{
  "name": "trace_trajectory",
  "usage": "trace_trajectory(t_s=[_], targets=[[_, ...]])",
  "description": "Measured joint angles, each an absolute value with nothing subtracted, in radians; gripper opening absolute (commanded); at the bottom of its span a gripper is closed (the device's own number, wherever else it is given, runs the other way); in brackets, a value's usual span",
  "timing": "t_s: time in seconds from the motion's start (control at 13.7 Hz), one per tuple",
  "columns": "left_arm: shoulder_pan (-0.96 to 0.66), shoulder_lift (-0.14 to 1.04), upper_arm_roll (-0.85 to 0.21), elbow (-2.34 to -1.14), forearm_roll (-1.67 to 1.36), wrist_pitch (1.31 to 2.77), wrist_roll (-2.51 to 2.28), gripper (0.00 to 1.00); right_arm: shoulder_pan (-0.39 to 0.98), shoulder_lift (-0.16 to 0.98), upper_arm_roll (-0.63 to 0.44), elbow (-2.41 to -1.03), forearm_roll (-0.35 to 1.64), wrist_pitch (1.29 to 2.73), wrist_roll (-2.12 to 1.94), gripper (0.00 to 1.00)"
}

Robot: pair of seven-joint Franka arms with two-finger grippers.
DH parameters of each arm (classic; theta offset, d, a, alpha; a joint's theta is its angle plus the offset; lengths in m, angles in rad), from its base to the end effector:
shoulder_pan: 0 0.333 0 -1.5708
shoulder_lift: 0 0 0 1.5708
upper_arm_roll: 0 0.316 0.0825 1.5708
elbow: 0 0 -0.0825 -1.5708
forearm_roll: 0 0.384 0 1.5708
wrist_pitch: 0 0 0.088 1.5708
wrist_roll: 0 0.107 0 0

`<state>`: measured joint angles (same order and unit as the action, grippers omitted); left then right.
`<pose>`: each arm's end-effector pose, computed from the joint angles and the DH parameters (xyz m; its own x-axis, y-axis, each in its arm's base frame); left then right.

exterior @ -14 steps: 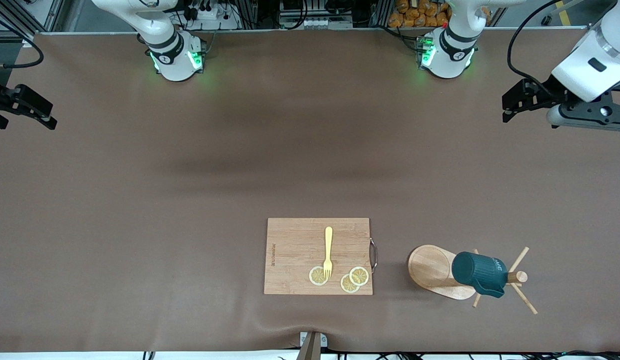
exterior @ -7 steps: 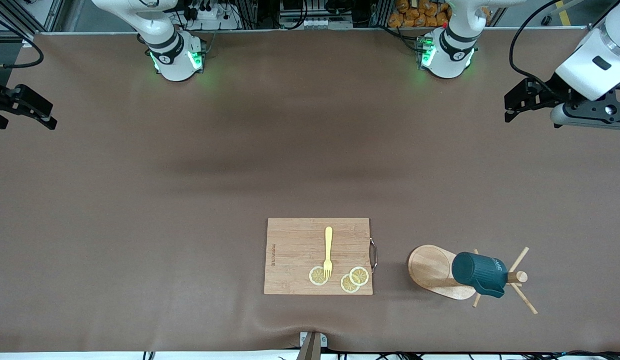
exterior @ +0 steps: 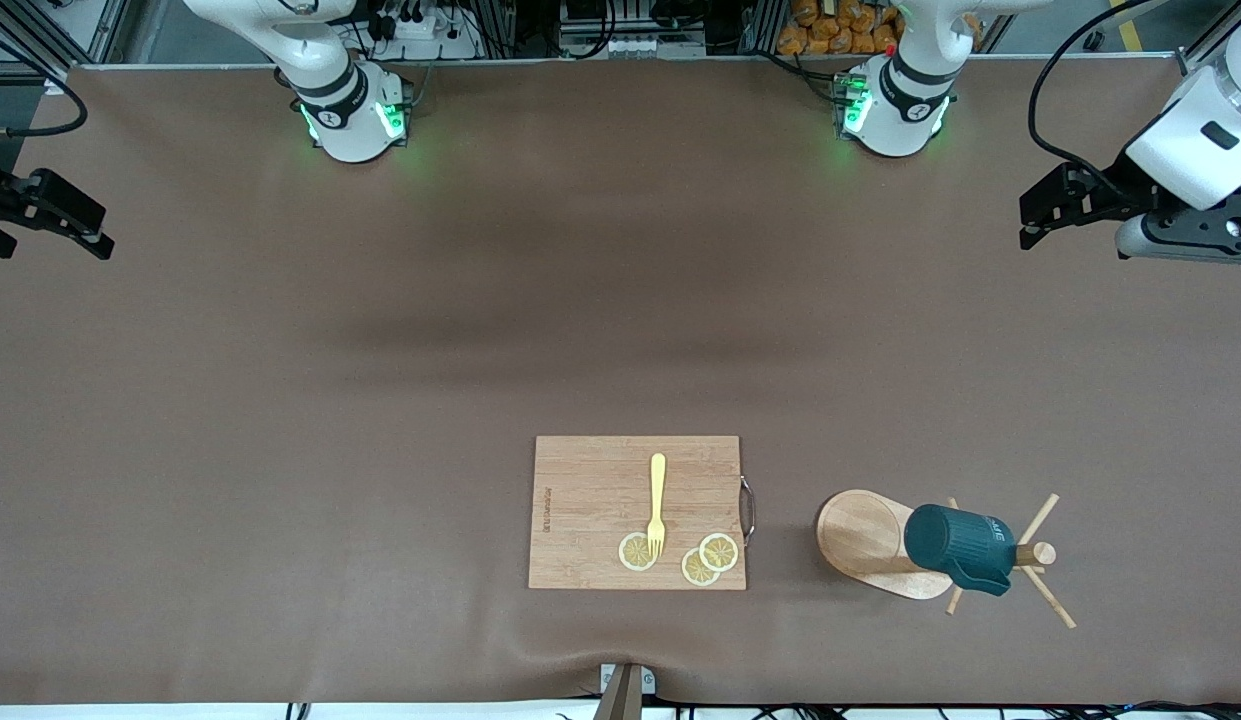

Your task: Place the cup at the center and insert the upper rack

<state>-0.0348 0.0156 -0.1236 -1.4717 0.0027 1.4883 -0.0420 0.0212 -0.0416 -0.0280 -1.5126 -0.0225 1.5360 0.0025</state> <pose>0.5445 -0.0860 0.6551 0.9933 -0.1159 0.0012 -0.1159 -0.9933 -0.0007 0.5379 -0.0065 0.6715 0.9978 -0.0101 0.0650 -0.0115 -0.9997 0.0211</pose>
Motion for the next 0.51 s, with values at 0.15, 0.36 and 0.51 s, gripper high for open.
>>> trace_trajectory(t_s=[0.15, 0.36, 0.51], targets=[[-0.035, 0.018, -0.124, -1.473, 0.003, 1.487, -0.042, 1.00, 0.021, -0.042, -0.028, -1.513, -0.022, 1.536, 0.003, 1.00], [-0.035, 0.024, -0.124, -1.474, 0.003, 1.487, -0.042, 1.00, 0.021, -0.042, -0.028, -1.513, -0.022, 1.536, 0.003, 1.00], [-0.035, 0.027, -0.124, -1.474, 0.003, 1.487, -0.042, 1.00, 0.021, -0.042, -0.028, -1.513, -0.022, 1.536, 0.003, 1.00]])
